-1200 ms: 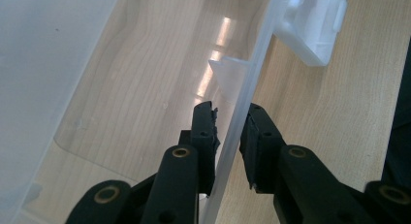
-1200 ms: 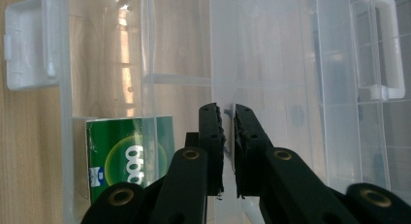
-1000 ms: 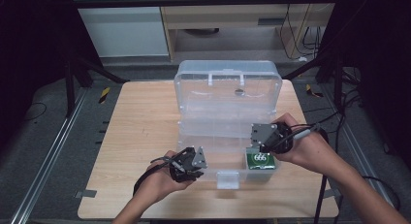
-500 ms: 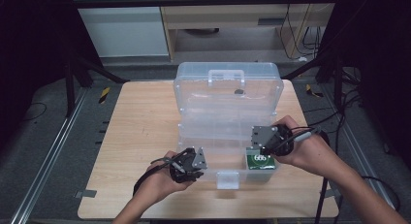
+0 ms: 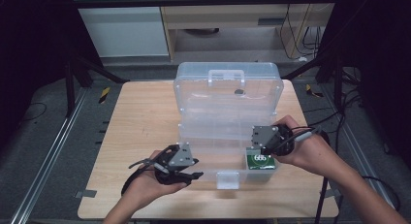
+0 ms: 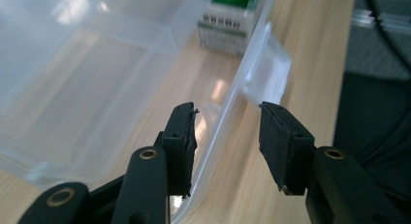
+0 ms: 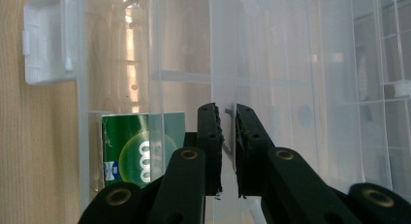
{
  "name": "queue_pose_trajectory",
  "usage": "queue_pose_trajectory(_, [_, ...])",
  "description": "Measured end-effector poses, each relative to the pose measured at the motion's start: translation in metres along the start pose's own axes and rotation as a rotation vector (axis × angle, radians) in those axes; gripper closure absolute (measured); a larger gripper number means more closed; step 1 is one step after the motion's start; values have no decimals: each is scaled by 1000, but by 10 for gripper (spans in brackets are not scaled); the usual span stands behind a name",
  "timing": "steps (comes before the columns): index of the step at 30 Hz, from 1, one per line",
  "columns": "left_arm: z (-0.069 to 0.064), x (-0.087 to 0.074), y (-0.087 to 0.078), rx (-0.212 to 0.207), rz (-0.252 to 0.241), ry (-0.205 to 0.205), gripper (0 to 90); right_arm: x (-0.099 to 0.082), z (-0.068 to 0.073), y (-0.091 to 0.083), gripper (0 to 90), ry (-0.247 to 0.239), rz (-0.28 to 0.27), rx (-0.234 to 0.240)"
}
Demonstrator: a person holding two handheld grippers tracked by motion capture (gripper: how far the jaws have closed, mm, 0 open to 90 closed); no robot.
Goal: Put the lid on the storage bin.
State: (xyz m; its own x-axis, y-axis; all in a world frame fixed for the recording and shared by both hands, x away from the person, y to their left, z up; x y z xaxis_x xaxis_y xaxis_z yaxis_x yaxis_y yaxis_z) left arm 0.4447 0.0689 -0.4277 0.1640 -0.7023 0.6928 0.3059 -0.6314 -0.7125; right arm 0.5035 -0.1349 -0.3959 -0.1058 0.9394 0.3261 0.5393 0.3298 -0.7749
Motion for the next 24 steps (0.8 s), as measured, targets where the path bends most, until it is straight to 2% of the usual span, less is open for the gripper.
queue_pose_trajectory(1, [5,4,-13,3,-38,-31,612,0,0,0,825,-3,1,-1])
queue_pose_trajectory(2, [5,4,-13,3,-38,-31,636,0,0,0,825,-3,1,-1])
queue_pose_trajectory(3, [15,5,-24,26,-53,-49,669,0,0,0,825,-1,1,-2])
queue_pose_trajectory(4, [15,5,-24,26,-53,-49,702,0,0,0,825,-1,1,-2])
queue_pose_trajectory(5, [28,6,-34,61,-63,-83,722,-1,0,0,824,-2,-1,-6])
queue_pose_trajectory(6, [33,6,-38,73,-64,-101,749,-1,0,0,824,-2,-2,-6])
queue_pose_trajectory(7, [41,5,-44,87,-63,-141,782,-1,1,0,824,-2,-2,-6])
queue_pose_trajectory(8, [49,6,-49,106,-68,-156,798,-1,1,0,823,0,-4,-4])
queue_pose_trajectory(9, [49,6,-49,106,-68,-156,817,-1,1,0,823,0,-4,-4])
queue_pose_trajectory(10, [56,6,-53,125,-74,-174,817,-1,1,0,823,-2,-3,-5])
queue_pose_trajectory(11, [71,6,-59,165,-79,-194,842,-1,1,0,823,-3,-5,-6])
queue_pose_trajectory(13, [84,7,-64,190,-91,-224,875,-1,1,0,823,-1,-6,-7])
queue_pose_trajectory(15, [95,10,-67,197,-109,-256,897,-1,1,-1,822,-4,-3,-10])
queue_pose_trajectory(16, [95,10,-67,197,-109,-256,898,-1,1,-1,822,-4,-3,-10])
queue_pose_trajectory(17, [103,13,-67,196,-121,-285,898,-1,2,-1,821,-5,-3,-11])
queue_pose_trajectory(22, [115,19,-63,208,-121,-293,899,-2,3,-1,820,-7,-5,-11])
queue_pose_trajectory(24, [125,24,-60,240,-109,-283,899,-1,3,0,820,-7,-7,-12])
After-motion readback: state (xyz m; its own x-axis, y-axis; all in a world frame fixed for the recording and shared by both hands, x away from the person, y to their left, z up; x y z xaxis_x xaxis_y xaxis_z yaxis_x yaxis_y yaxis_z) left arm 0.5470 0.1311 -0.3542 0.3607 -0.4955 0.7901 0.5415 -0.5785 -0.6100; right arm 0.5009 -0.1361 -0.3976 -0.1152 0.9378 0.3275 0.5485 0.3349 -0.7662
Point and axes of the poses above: each handheld gripper's, and its own axes: y roughly forward along the jaws, x roughly out of its top, z roughly to its left, the point moved 10 cm from there along y, roughly forward along the jaws, and after that the axes turned 1 degree about z, right-handed, at the moved point
